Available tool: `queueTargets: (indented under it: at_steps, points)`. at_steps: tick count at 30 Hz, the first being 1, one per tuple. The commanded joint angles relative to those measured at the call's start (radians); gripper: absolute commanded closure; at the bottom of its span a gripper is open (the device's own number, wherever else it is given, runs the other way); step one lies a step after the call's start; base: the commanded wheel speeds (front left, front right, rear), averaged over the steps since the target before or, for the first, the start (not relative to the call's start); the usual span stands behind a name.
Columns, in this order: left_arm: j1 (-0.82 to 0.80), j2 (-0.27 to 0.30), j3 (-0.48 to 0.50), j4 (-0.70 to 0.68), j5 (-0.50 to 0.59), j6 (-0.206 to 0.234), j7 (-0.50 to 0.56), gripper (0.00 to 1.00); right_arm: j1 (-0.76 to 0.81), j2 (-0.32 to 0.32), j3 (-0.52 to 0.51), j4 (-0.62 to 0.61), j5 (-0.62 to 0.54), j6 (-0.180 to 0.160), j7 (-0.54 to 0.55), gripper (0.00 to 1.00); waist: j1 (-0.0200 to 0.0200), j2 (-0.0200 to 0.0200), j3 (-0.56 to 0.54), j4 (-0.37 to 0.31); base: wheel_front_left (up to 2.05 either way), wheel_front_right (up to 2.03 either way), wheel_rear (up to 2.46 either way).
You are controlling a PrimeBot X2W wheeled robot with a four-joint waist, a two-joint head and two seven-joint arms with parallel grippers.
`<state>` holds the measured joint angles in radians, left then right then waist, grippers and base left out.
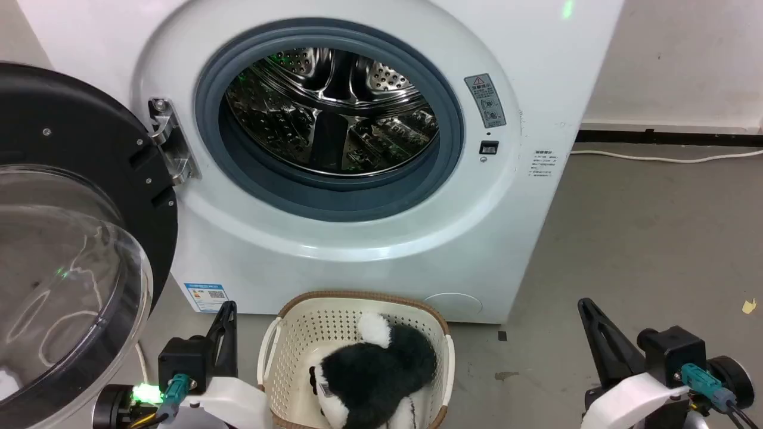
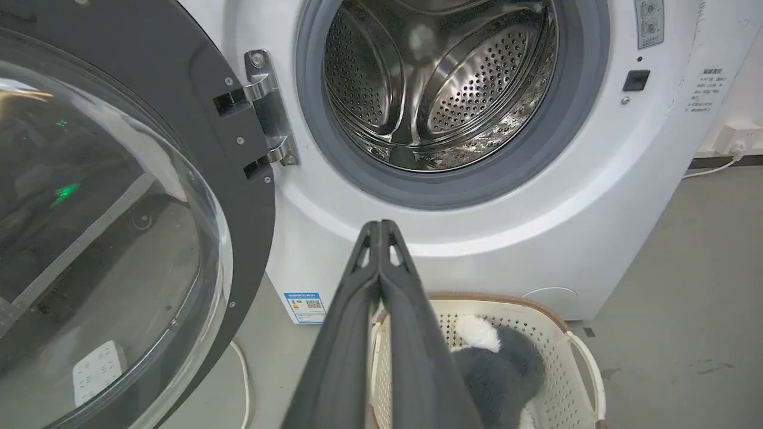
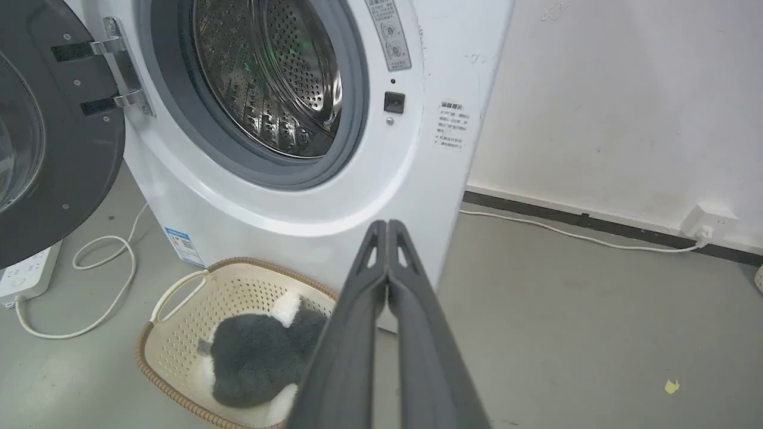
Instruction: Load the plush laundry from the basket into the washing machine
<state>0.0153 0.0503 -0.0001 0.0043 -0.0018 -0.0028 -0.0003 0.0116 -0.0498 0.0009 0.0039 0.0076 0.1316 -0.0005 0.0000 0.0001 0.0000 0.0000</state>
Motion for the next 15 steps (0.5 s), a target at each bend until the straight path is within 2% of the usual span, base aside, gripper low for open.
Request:
queueTargets:
  at_steps: [1,15]
  points:
    - [-0.015,0.0,0.0,-0.004,0.002,0.003,0.0,1.0,-0.012,0.0,-0.001,-0.004,-0.008,-0.001,0.0,1.0,0.0,-0.0001,0.0,0.0,0.0,0.0,0.0]
    - [-0.015,0.0,0.0,-0.004,0.002,0.003,0.0,1.0,-0.012,0.0,-0.001,-0.004,-0.008,-0.001,0.0,1.0,0.0,-0.0001,0.0,0.0,0.0,0.0,0.0]
